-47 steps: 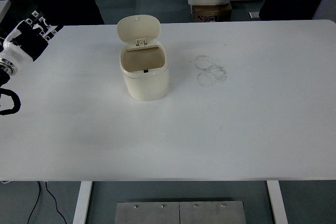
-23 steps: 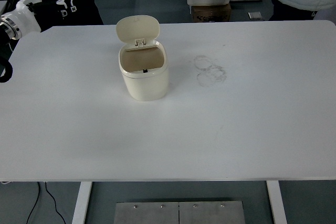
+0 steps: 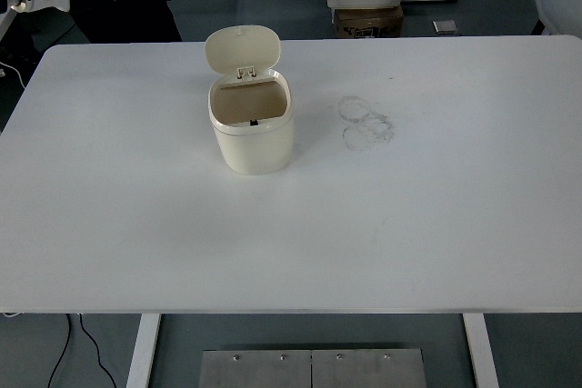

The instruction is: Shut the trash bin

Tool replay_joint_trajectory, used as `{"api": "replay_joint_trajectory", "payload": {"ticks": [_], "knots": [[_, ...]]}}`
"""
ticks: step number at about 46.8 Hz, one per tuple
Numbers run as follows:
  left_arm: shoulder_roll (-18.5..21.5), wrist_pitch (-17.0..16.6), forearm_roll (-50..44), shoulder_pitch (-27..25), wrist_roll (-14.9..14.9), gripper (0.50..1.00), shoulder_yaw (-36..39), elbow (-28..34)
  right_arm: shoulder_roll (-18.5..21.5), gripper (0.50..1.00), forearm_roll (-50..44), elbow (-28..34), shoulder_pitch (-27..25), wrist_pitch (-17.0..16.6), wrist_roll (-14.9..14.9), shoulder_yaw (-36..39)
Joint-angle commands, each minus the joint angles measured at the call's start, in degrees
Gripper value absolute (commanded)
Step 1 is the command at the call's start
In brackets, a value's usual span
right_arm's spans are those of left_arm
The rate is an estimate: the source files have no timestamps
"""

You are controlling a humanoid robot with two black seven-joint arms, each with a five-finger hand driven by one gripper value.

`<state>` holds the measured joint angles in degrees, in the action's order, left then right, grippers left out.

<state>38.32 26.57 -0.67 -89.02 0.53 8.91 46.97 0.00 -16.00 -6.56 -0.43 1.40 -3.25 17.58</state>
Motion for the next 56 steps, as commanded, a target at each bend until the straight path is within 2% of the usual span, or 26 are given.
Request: {"api": "replay_joint_trajectory", "payload": {"ticks": [1,16,29,38,45,56], "knots": [[-0.4,0.1,2.9,-1.4,-0.2,1.0,0.1,0.0,0.0,0.991,0.0,0.0,0.0,0.0,0.0,0.0],[-4.1,2.2,6.4,-3.0,-5.4,1.0,0.1,0.0,0.0,0.991,0.0,0.1,0.0,0.0,0.0,0.0],[-7.7,2.5,12.6,-3.2,-5.9,1.0,0.1,0.0,0.0,0.991,0.0,0.0,0.0,0.0,0.0,0.0],[-9.4,5.2,13.2,-3.2,-6.0,1.0,0.1,0.1,0.0,0.991,0.0,0.0,0.0,0.0,0.0,0.0],[-10.1,6.1,13.6,-3.2,-8.7,1.0,0.1,1.7,0.0,0.991,0.0,0.0,0.0,0.0,0.0,0.0],[-10.2,6.2,13.7,-3.4,-11.0,1.0,0.1,4.8,0.0,0.991,0.0,0.0,0.0,0.0,0.0,0.0]]}}
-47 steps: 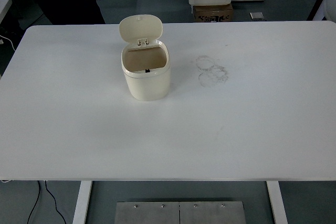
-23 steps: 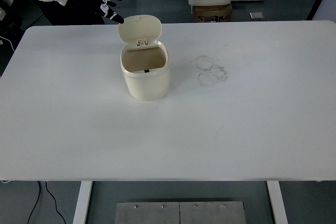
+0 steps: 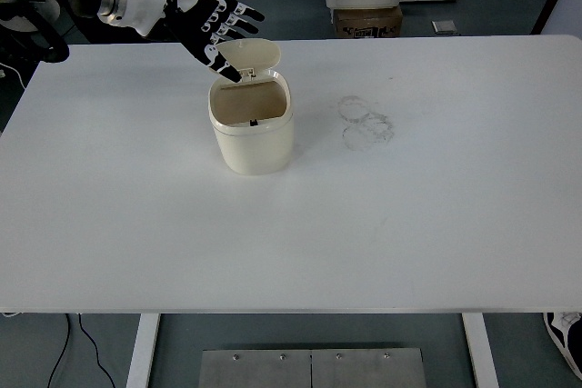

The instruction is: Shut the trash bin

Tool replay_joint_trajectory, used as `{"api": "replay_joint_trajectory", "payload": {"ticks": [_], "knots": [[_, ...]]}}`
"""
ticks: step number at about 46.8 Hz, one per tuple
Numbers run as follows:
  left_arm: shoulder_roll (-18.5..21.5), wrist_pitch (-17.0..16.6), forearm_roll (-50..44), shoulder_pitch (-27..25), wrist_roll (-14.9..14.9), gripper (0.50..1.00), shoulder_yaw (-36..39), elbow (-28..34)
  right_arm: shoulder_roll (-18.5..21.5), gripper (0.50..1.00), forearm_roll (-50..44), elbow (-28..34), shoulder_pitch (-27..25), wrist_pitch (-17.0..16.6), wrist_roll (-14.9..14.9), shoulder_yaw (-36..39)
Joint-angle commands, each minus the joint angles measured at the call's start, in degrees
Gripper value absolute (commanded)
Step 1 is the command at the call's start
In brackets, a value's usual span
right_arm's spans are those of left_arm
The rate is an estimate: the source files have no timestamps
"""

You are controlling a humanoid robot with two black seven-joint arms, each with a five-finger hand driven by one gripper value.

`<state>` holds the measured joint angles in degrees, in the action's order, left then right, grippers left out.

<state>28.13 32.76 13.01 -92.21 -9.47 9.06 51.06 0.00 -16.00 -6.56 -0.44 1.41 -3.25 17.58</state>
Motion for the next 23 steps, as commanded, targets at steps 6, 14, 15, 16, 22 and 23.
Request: {"api": "replay_joint_trajectory", "payload": {"ticks": [6,14,15,16,22,23], "knots": [[-0.1,0.0,0.0,-0.7,-3.0,1.0,0.0,3.2,0.0,0.991,0.0,0.0,0.0,0.0,0.0,0.0],[-0.1,0.0,0.7,-0.8,-4.0,1.0,0.1,4.2,0.0,0.991,0.0,0.0,0.0,0.0,0.0,0.0],[-0.1,0.0,0.9,-0.8,-4.0,1.0,0.1,4.2,0.0,0.991,0.0,0.1,0.0,0.0,0.0,0.0],[-0.2,0.0,1.1,-0.8,-4.0,1.0,0.1,4.2,0.0,0.991,0.0,0.0,0.0,0.0,0.0,0.0],[-0.4,0.0,1.8,-0.7,-4.9,1.0,0.5,5.6,0.0,0.991,0.0,0.1,0.0,0.0,0.0,0.0],[-0.4,0.0,2.0,-0.7,-5.0,1.0,0.6,5.7,0.0,0.991,0.0,0.0,0.0,0.0,0.0,0.0]]}}
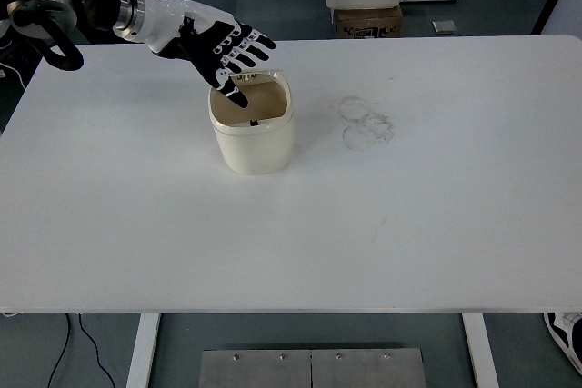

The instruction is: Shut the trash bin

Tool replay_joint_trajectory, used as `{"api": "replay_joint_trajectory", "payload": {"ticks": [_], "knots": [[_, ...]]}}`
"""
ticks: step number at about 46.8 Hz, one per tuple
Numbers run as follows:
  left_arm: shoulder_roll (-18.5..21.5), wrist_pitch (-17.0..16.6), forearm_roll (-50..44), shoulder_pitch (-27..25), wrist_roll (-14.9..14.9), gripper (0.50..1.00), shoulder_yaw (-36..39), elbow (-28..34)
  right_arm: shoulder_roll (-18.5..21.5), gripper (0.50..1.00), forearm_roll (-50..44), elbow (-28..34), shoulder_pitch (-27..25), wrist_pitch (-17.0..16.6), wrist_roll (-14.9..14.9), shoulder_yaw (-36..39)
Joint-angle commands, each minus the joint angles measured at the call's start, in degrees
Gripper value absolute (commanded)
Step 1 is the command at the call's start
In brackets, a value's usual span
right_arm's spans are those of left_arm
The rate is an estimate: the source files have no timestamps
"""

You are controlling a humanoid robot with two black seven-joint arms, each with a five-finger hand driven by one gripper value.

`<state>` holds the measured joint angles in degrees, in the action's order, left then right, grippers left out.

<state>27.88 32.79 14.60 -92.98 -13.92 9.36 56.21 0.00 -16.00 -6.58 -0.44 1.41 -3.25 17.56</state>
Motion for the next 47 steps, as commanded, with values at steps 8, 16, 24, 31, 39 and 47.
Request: {"api": "replay_joint_trajectory", "payload": {"ticks": [8,16,24,31,39,47], "knots": [[-0.2,0.0,0.8,0.2,-0.8,1.0,0.8,1.6,0.0,0.991,0.0,0.0,0.0,0.0,0.0,0.0],[-0.2,0.0,2.2,0.2,-1.0,1.0,2.9,2.6,0.0,0.991,-0.1,0.1,0.0,0.0,0.0,0.0],[-0.2,0.1,3.5,0.3,-1.1,1.0,3.4,2.8,0.0,0.991,0.0,0.0,0.0,0.0,0.0,0.0],[-0.3,0.2,4.7,0.7,-1.1,1.0,3.4,2.9,0.0,0.991,0.0,0.0,0.0,0.0,0.0,0.0],[-0.8,0.8,4.7,0.8,-1.0,1.0,3.4,2.9,0.0,0.991,0.0,0.0,0.0,0.0,0.0,0.0],[-0.9,0.8,4.7,0.9,-1.1,1.0,3.4,4.7,0.0,0.991,0.0,0.0,0.0,0.0,0.0,0.0]]}}
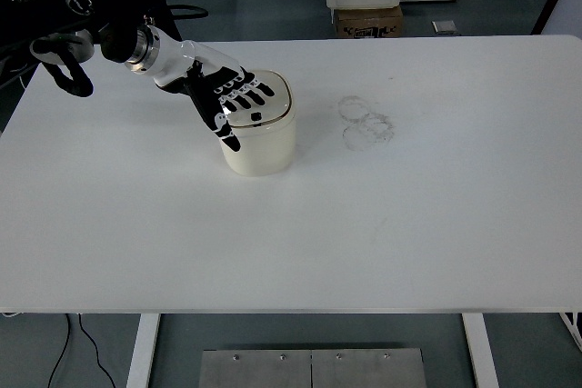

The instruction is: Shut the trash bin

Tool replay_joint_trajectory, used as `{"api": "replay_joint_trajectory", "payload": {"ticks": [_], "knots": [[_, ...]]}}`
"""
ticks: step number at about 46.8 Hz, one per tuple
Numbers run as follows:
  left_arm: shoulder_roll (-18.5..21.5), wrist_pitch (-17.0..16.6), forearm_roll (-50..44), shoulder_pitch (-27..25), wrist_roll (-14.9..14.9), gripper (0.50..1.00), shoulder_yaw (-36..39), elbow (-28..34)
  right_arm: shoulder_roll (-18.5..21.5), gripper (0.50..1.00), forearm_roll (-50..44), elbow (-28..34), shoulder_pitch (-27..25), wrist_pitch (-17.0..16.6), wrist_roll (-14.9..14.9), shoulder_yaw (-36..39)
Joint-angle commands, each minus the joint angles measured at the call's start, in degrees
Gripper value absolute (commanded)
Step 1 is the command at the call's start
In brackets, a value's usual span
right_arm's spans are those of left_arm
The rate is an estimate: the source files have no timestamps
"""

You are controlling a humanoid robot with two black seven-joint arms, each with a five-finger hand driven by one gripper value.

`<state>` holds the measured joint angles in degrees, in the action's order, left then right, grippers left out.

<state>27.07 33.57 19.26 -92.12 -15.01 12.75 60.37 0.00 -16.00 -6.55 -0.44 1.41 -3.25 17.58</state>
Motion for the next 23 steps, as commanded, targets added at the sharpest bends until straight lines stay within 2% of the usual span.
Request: {"api": "replay_joint_trajectory", "payload": {"ticks": [1,23], "knots": [[-0.1,0.0,0.0,0.0,0.0,1.0,0.0,0.6,0.0,0.991,0.0,0.0,0.0,0.0,0.0,0.0],[0.0,0.0,0.0,0.6,0.0,1.0,0.0,0.7,0.0,0.991,0.0,0.0,0.0,0.0,0.0,0.0]]}}
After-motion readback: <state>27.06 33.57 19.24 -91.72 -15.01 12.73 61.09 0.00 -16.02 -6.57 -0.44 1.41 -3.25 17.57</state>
